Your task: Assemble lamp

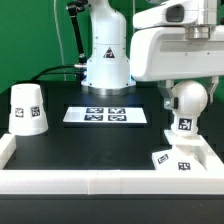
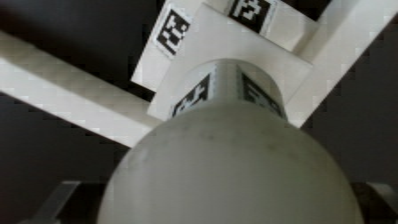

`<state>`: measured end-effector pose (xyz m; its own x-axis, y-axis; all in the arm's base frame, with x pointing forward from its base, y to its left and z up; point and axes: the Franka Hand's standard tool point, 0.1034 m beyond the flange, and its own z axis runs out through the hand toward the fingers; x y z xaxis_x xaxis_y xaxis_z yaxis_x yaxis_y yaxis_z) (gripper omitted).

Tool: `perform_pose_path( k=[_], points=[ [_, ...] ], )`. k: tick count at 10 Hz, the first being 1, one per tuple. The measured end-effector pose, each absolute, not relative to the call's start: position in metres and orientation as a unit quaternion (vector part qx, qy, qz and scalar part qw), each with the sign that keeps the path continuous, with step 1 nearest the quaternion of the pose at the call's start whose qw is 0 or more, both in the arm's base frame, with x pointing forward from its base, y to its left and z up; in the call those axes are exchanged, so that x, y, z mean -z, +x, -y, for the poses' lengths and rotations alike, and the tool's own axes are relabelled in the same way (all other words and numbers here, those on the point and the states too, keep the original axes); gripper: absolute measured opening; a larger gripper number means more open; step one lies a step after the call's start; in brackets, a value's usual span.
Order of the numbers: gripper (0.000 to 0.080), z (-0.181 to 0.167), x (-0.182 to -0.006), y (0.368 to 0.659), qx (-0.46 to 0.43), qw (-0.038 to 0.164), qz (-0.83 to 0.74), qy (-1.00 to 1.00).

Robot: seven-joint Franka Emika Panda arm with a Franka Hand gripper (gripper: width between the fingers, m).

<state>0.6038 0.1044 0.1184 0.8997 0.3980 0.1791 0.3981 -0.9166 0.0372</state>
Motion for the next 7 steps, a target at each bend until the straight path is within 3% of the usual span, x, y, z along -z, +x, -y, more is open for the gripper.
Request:
perform_pose_path(
  k=[7],
  points=[
    [0.0577, -0.0948, -0.1178, 0.6063, 0.100, 0.020, -0.010, -0.995]
  ],
)
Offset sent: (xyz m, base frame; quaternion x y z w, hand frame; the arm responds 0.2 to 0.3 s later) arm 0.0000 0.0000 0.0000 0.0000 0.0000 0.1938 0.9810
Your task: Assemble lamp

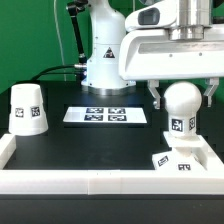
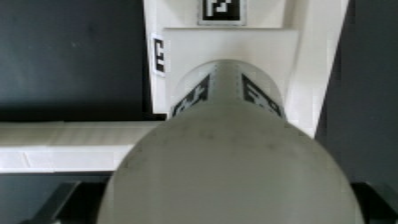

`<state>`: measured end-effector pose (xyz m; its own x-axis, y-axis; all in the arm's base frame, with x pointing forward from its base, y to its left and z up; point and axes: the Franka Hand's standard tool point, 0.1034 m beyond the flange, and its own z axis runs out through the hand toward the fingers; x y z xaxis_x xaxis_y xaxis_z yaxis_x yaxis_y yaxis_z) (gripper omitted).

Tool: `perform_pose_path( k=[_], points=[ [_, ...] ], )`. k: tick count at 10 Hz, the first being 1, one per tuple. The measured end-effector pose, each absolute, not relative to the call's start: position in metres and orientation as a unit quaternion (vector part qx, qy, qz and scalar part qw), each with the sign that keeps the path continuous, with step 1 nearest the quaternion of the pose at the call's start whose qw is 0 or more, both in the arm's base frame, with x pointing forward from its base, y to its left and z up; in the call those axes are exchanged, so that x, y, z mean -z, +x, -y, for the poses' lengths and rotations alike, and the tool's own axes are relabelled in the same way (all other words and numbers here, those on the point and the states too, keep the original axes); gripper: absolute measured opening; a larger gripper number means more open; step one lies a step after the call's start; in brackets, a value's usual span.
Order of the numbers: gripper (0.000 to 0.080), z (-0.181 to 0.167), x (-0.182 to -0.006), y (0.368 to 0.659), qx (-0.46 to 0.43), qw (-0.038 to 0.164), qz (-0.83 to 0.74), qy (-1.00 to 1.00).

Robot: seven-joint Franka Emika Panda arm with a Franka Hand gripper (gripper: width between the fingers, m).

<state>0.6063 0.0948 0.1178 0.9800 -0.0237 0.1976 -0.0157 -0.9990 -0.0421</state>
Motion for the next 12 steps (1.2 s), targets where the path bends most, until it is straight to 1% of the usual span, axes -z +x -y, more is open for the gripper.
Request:
perform_pose_path(
  k=[4, 7, 8, 9, 10, 12],
  points=[
    [0.0578, -0.092, -0.116, 0.604, 0.085, 0.045, -0.231, -0.968],
    [0.0579, -0.098, -0.115, 0.599, 0.049, 0.056, -0.371, -0.926],
    [0.0579, -0.103, -0.115, 0.597, 0.033, 0.057, -0.418, -0.906],
    [0.0579, -0.106, -0.115, 0.597, 0.024, 0.055, -0.441, -0.895],
    [0.0579, -0.109, -0.115, 0.596, 0.017, 0.058, -0.486, -0.872],
    [0.0579, -0.107, -0.114, 0.597, 0.010, 0.067, -0.516, -0.854]
  ],
)
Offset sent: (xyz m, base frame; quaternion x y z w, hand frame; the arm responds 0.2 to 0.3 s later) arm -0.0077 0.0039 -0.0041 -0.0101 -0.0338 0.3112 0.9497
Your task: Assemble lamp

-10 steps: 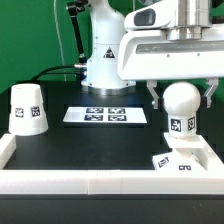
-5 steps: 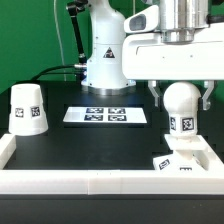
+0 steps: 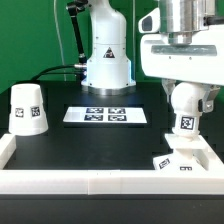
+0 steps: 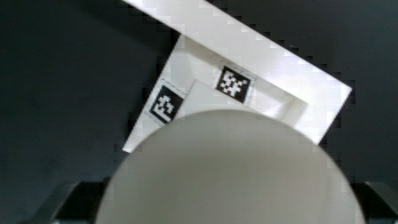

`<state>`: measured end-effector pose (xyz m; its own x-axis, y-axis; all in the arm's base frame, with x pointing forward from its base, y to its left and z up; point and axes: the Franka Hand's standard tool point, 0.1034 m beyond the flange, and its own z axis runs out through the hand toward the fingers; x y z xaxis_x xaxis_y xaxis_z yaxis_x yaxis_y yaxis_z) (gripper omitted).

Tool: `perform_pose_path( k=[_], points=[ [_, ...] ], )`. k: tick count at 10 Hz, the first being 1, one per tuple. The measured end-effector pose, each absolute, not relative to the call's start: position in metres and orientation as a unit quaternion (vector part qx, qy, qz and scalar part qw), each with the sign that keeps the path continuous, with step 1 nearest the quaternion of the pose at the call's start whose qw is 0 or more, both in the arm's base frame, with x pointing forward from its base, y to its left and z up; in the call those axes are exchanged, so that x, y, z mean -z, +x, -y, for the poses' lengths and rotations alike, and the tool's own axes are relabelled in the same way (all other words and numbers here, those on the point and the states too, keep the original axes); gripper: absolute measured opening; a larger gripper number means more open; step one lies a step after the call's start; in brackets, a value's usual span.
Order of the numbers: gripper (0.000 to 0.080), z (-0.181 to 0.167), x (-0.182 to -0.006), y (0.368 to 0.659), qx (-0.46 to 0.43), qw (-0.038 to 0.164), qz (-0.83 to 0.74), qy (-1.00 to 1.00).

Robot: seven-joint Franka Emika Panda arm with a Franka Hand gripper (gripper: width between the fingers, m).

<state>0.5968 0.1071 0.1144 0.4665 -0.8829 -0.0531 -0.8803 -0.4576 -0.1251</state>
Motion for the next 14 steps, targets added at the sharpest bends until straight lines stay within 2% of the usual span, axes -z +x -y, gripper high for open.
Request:
perform_pose_path(
  k=[1, 3, 5, 10, 14],
  points=[
    [0.0579, -0.1069, -0.1144, 0.5973, 0.006, 0.074, -0.535, -0.842],
    [0.0676, -0.1095, -0.1143, 0.5967, 0.005, 0.075, -0.534, -0.842],
    [0.0695, -0.1119, -0.1139, 0.5962, 0.008, 0.073, -0.492, -0.867],
    [0.0699, -0.1053, -0.1114, 0.6001, 0.037, 0.067, -0.201, -0.977],
    [0.0699, -0.1039, -0.1112, 0.6001, 0.046, 0.060, -0.060, -0.995]
  ],
)
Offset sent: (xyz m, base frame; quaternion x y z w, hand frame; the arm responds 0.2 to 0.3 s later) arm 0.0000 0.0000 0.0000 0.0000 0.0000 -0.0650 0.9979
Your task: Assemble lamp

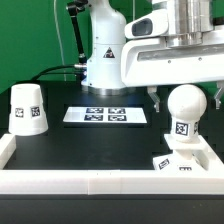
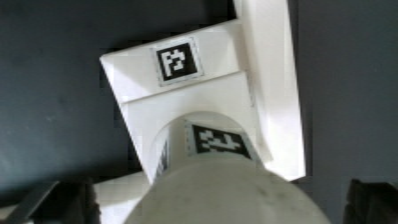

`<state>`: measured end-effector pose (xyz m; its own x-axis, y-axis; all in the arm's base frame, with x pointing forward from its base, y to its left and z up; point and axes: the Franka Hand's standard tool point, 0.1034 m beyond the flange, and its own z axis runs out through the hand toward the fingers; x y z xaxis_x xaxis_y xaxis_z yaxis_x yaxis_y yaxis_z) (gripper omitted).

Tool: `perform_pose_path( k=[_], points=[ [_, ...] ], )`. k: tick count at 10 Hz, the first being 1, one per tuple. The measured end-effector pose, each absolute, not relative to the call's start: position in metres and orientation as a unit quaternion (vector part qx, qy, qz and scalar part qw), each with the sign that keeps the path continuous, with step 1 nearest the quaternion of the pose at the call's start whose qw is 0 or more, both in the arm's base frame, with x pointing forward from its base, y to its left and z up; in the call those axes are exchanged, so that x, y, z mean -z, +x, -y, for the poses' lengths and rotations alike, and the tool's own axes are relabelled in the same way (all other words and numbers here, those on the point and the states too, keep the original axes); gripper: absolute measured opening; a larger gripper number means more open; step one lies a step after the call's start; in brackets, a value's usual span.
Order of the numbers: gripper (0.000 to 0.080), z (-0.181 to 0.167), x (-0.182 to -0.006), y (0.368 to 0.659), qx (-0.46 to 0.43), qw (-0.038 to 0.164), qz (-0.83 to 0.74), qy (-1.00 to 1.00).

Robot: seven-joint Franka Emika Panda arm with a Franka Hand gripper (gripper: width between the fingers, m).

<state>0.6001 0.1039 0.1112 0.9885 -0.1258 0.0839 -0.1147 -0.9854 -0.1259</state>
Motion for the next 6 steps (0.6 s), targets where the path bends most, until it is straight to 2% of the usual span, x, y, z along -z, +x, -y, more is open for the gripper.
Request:
perform_pose_path(
  k=[6],
  points=[
    [0.0699, -0.0998, -0.1154, 0.6067, 0.065, 0.022, 0.235, -0.969]
  ],
)
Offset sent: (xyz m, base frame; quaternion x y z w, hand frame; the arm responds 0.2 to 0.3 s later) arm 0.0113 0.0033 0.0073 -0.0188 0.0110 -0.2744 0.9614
